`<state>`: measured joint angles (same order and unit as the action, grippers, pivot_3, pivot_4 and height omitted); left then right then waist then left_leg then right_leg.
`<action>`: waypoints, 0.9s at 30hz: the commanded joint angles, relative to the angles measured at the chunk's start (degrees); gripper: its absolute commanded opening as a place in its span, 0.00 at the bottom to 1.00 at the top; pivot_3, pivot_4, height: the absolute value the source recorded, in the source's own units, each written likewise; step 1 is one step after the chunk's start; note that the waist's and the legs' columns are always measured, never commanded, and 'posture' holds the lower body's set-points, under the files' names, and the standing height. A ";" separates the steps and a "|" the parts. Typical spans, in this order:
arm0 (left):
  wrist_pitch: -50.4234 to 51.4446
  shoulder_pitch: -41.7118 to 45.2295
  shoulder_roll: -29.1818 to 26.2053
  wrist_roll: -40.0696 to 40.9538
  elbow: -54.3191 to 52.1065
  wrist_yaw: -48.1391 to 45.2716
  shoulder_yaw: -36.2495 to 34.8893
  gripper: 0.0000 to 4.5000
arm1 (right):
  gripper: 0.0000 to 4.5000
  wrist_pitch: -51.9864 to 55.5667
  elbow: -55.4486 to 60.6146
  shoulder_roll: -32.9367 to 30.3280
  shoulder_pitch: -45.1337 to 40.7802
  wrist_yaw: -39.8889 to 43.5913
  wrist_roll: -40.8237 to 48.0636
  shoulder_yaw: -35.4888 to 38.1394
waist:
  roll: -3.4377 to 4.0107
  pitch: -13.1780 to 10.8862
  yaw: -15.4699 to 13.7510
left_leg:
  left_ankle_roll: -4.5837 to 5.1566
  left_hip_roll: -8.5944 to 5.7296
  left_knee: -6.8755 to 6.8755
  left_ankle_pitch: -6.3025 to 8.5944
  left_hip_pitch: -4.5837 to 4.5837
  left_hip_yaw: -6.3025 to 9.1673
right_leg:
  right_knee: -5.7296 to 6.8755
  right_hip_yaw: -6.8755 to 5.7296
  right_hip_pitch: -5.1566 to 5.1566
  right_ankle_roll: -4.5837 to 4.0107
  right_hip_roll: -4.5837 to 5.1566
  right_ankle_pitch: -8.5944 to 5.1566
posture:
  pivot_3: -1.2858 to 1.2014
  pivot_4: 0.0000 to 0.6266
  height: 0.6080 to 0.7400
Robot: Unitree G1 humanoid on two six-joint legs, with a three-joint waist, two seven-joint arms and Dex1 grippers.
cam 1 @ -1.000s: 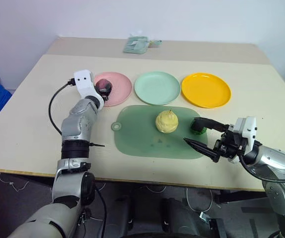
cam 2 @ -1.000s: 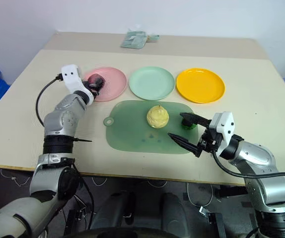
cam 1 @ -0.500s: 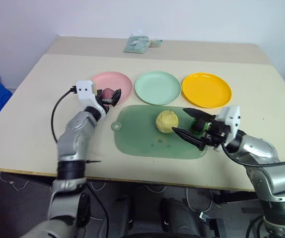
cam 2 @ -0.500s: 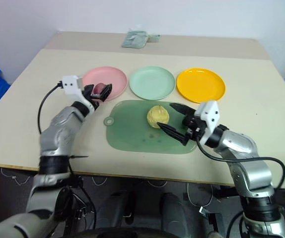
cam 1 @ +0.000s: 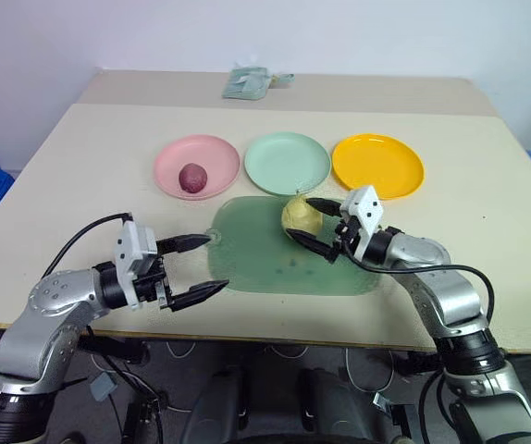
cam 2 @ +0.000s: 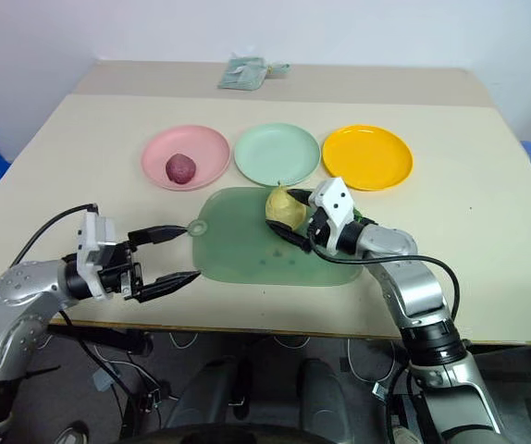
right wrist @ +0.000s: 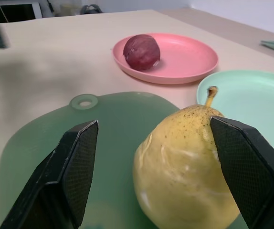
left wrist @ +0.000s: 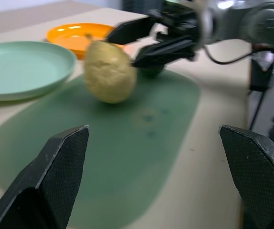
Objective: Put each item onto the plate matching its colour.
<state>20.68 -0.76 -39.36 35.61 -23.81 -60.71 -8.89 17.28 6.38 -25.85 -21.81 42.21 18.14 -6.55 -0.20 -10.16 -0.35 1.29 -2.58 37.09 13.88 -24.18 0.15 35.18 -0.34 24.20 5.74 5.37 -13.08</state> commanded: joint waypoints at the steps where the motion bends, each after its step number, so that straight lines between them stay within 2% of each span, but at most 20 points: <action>1: -1.43 -1.55 0.18 1.08 -3.12 0.27 -1.25 0.99 | 0.84 -0.26 -1.00 1.20 -1.79 -0.77 -0.83 0.16 | 0.00 0.00 0.07 | -0.02 0.00 0.01 0.01 0.00 0.00 | 0.01 0.00 0.00 0.00 0.00 0.00 | 0.52 0.24 1.00; 9: -3.59 -4.28 1.64 -0.23 -4.01 0.94 -0.02 0.99 | 0.84 -0.63 -2.97 1.66 -3.49 -1.56 -2.45 0.57 | 0.01 0.00 0.09 | 0.05 0.00 0.00 -0.03 -0.12 0.00 | 0.05 0.00 0.03 0.00 -0.02 0.00 | 0.52 0.24 1.00; 26: -7.35 -3.08 3.03 -3.49 -1.51 1.75 3.35 0.99 | 0.84 -0.78 -7.58 4.57 -5.80 -4.43 -8.38 -1.51 | 0.01 -0.01 0.27 | 0.09 0.00 0.00 -0.06 -0.17 -0.01 | 0.07 0.00 0.06 0.00 -0.05 0.01 | 0.52 0.24 1.00; 27: -7.43 -3.01 3.11 -3.61 -1.49 1.90 3.52 1.00 | 0.72 -0.93 -7.90 4.62 -5.87 -4.29 -8.53 -1.44 | 0.01 -0.01 0.28 | 0.09 0.00 0.00 -0.06 -0.17 -0.01 | 0.07 0.00 0.06 0.00 -0.05 0.01 | 0.52 0.24 1.00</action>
<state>14.34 -4.11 -36.25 32.40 -24.79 -59.06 -5.32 17.19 -1.31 -21.42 -26.88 37.92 10.05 -8.00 -0.19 -10.16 -0.08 1.38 -2.58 37.09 13.82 -24.35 0.14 35.25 -0.34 24.25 5.74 5.33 -13.07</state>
